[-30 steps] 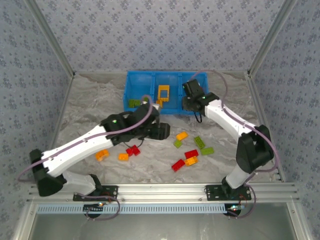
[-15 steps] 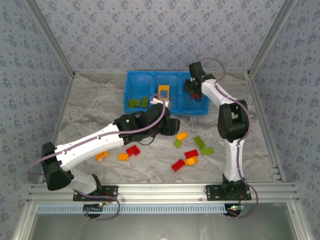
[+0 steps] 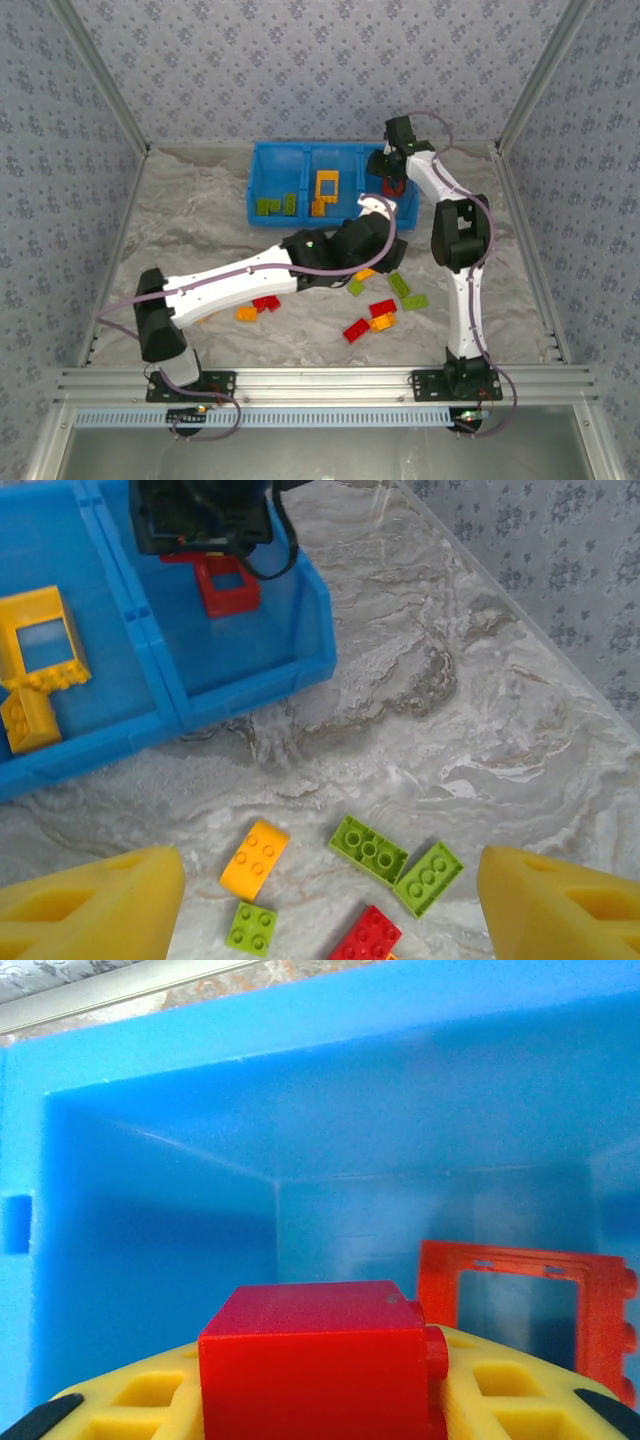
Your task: Sort the legos into containers by color
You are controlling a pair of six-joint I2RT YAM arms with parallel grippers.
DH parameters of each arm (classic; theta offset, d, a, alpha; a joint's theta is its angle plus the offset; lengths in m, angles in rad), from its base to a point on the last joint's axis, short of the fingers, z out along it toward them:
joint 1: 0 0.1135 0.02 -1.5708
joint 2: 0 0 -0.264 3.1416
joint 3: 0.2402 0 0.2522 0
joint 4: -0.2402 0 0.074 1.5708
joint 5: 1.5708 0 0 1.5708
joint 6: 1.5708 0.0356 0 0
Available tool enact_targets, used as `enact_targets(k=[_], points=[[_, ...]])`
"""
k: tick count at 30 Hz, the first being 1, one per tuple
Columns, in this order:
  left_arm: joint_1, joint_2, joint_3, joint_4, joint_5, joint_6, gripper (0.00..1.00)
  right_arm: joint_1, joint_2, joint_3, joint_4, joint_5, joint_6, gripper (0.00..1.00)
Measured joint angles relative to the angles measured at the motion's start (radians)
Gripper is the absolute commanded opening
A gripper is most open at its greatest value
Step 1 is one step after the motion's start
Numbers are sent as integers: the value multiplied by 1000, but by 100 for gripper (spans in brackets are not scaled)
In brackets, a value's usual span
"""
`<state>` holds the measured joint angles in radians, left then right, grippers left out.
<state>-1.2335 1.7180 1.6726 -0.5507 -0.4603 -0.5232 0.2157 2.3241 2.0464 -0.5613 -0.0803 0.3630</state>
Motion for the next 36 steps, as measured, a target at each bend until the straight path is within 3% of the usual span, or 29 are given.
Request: enact_targets(k=[5, 14, 20, 24, 29, 32, 36], points=[[-6, 26, 16, -34, -13, 18, 78, -3, 16, 15, -26, -16, 17, 60], [-6, 18, 23, -112, -66, -11, 78, -5, -2, 11, -38, -17, 14, 59], [39, -167, -125, -247, -116, -209, 77, 28, -232, -170, 32, 16, -5, 60], [189, -420, -353, -327, -89, -382, 77, 113, -507, -390, 167, 56, -47, 64], [487, -703, -651, -417, 32, -525, 81, 383, -851, -736, 388, 105, -149, 72], [638, -805, -799, -450, 130, -575, 83, 581, -940, -920, 486, 118, -199, 73], [746, -883, -946, -445, 253, -658, 83, 782, -933, -1065, 517, 144, -240, 73]])
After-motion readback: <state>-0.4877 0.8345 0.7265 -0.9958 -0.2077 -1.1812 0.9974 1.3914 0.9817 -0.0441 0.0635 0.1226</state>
